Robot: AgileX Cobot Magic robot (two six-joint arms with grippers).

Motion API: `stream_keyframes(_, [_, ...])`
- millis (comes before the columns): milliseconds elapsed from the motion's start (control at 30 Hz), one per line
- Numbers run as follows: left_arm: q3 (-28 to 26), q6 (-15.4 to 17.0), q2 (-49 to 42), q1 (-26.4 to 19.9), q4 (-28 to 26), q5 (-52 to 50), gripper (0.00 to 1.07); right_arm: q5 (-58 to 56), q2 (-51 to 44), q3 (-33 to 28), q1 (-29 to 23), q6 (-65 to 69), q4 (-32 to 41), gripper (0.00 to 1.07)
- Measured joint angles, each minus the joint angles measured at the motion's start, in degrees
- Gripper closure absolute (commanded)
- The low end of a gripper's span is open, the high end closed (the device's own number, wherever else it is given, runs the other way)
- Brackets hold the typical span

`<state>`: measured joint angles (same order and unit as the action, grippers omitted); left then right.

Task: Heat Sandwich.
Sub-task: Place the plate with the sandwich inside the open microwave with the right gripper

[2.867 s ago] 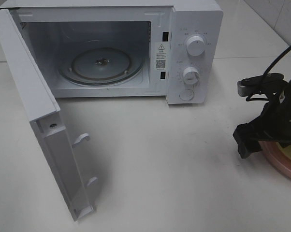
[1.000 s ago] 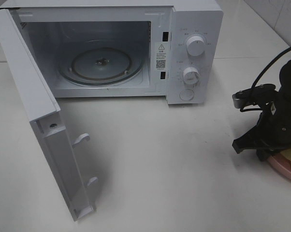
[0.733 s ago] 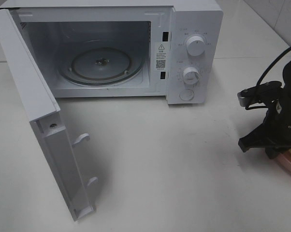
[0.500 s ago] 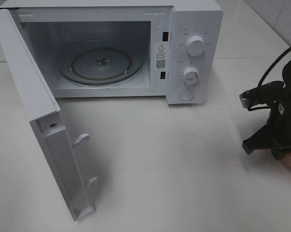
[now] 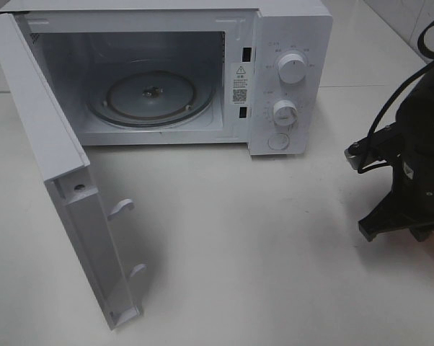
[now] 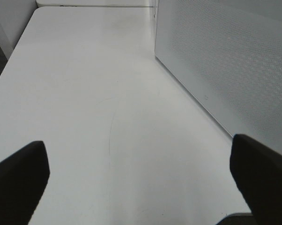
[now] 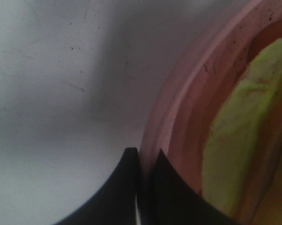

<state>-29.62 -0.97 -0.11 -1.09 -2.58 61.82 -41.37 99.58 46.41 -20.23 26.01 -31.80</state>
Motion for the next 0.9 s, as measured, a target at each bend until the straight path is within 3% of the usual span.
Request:
stream_keyframes(333, [0.00,0.00,0.00,0.00,0.00,0.00,0.07,-5.39,-4.58,-0.40,-4.47,0.23,-1.20,1.07])
stream_keyframes(900, [0.00,0.00,0.00,0.00,0.00,0.00,0.07,-10.60,-13.87,-4.70,-17.48,0.29,-0.69,1.07])
